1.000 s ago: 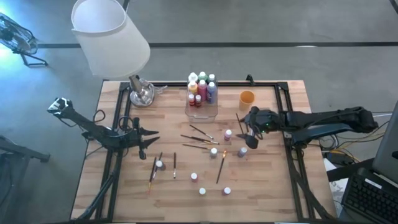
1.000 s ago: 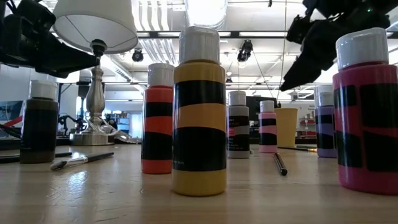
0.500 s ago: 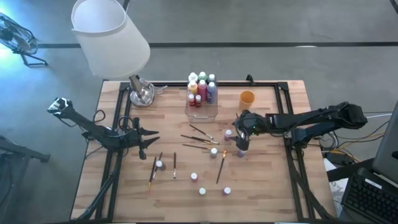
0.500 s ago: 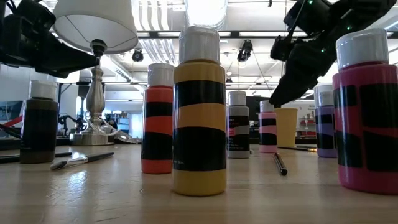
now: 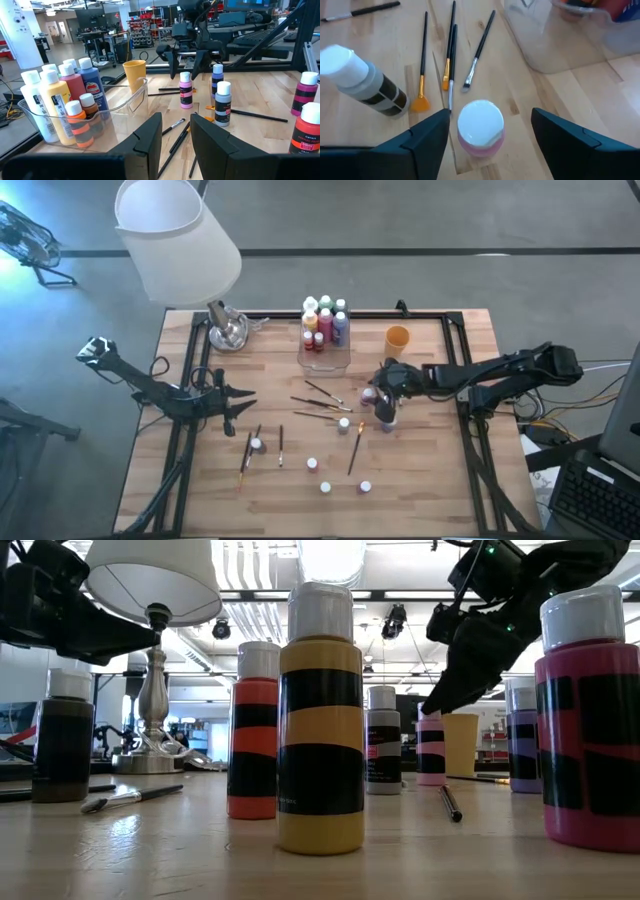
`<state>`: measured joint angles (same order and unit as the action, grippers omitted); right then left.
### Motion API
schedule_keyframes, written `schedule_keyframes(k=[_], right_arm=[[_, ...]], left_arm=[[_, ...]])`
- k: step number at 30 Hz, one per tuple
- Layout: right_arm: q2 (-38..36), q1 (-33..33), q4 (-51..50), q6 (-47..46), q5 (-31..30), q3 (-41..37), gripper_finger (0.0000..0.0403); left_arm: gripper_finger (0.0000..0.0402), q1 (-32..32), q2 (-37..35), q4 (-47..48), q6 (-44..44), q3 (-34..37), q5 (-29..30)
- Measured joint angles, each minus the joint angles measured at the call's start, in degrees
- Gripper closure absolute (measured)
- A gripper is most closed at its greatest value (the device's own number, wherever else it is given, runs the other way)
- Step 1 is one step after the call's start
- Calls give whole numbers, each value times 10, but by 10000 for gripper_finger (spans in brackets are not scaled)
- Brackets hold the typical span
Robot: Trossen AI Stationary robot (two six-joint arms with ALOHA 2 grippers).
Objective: Pick & Place Paint Supplies
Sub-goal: Put the small pink paint bottle into the bin
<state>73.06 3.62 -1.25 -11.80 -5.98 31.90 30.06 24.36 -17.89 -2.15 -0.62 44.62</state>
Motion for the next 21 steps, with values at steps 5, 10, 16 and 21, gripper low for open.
schedule_keyframes(k=[5,10,16,21], right_arm=[[-1,0,3,0,0,0,155],[-1,0,2,0,0,0,177],[-1,0,2,0,1,0,196],[-1,0,1,-1,4,0,216]], left_arm=[[293,0,0,0,0,0,0],[293,0,0,0,0,0,0],[293,0,0,0,0,0,0],[293,0,0,0,0,0,0]])
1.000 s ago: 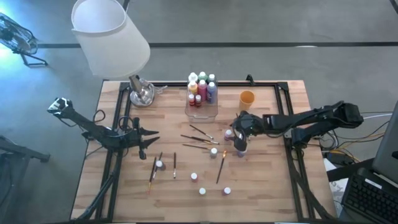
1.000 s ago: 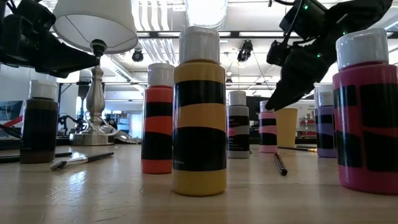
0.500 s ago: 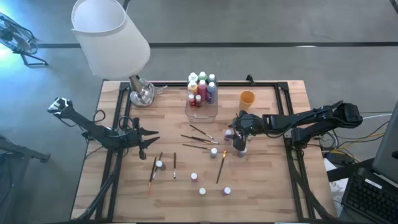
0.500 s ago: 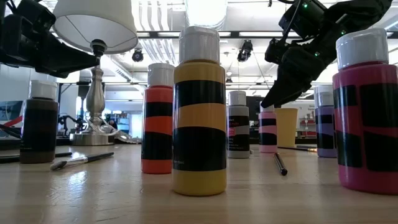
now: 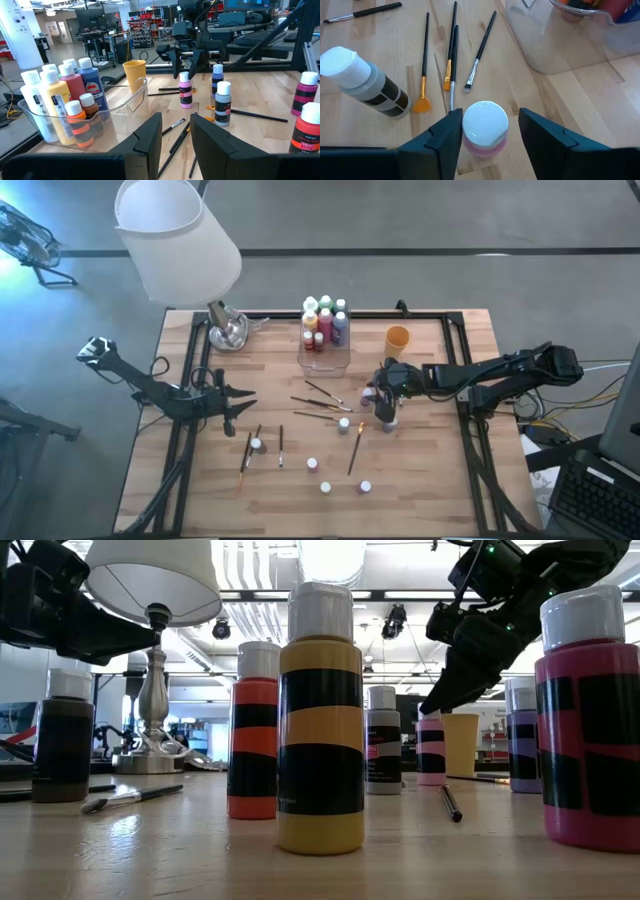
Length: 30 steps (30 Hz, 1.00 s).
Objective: Pick & Place Paint Supplies
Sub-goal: Put the small pink paint bottle into the bin
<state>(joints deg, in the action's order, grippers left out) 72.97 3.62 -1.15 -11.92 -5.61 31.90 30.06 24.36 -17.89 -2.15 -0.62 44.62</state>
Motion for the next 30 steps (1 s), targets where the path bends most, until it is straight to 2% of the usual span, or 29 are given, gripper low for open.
schedule_keyframes(k=[16,24,30], right_arm=[[0,0,-4,4,3,0,288],[-1,0,-6,5,3,10,275],[-4,0,-61,23,2,65,289]], left_arm=[[293,0,0,0,0,0,0],[293,0,0,0,0,0,0],[293,0,0,0,0,0,0]])
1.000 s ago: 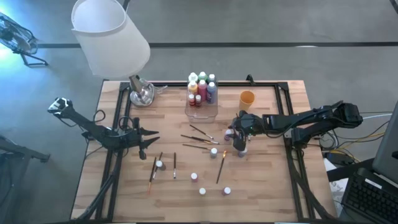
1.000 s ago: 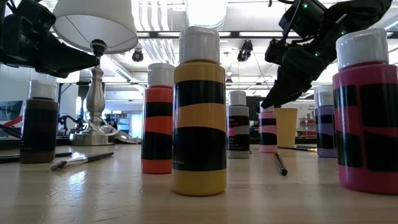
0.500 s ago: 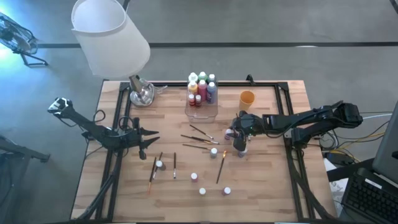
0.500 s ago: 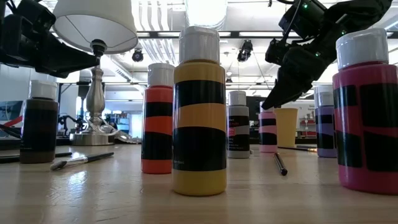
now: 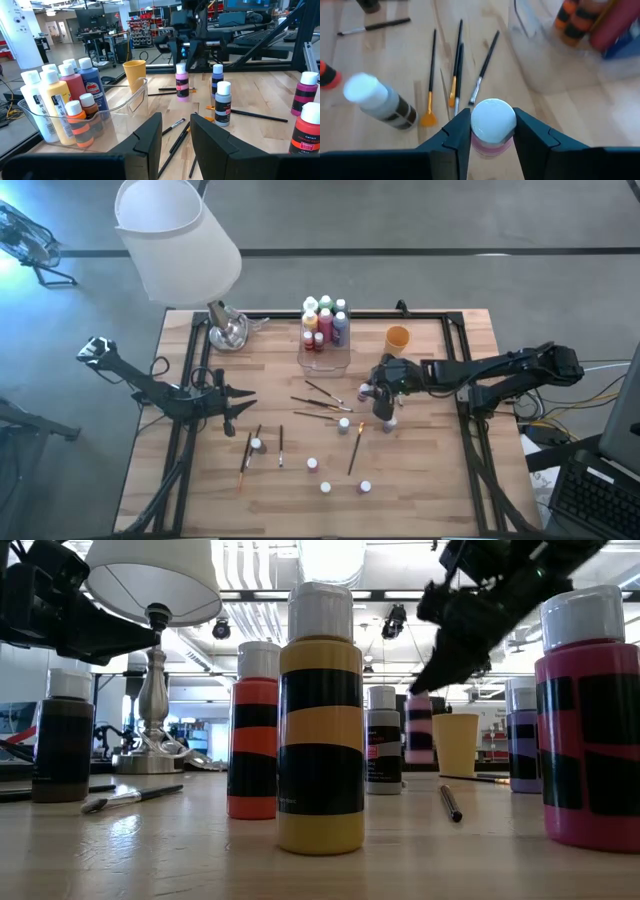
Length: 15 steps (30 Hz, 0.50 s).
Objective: Pick & Place Paint Supplies
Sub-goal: Put the small pink paint bottle into the bin
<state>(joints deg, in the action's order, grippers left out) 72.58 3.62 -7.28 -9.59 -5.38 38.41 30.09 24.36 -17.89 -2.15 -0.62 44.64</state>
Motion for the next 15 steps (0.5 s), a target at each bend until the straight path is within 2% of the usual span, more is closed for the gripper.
schedule_keyframes(k=[10,15], right_arm=[[-1,0,-51,51,-2,140,277],[-1,6,-60,67,-8,202,289]], left_arm=[[293,0,0,0,0,0,0],[293,0,0,0,0,0,0]])
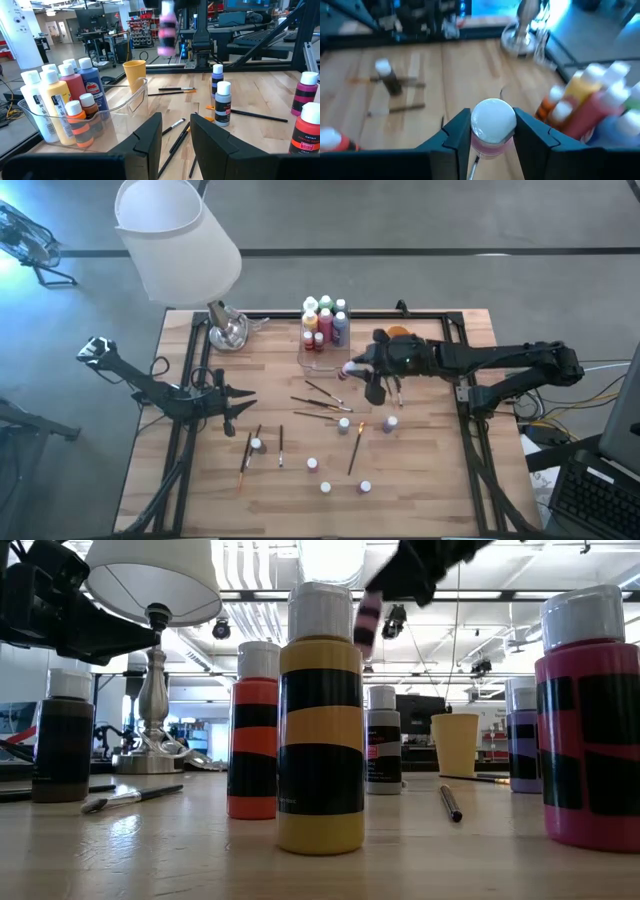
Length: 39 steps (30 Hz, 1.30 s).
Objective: Pick & Place Paint Supplies
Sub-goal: Put the small pink paint bottle into the bin
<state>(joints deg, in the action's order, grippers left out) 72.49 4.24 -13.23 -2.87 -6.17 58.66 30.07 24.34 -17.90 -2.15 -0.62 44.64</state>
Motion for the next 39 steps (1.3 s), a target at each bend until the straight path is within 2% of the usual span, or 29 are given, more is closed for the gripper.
schedule_keyframes(k=[10,19,23,30,34,39], right_arm=[[12,50,6,-14,0,39,278],[121,99,54,-13,-3,51,286],[172,109,59,-11,-36,78,278],[238,111,60,3,-74,116,289],[256,111,58,-11,-104,117,281],[261,121,66,-41,-106,110,279]], left_arm=[[293,0,0,0,0,0,0],[293,0,0,0,0,0,0],[293,0,0,1,0,0,0],[293,0,1,6,0,0,0],[293,0,1,10,0,0,0],[293,0,1,10,0,0,0]])
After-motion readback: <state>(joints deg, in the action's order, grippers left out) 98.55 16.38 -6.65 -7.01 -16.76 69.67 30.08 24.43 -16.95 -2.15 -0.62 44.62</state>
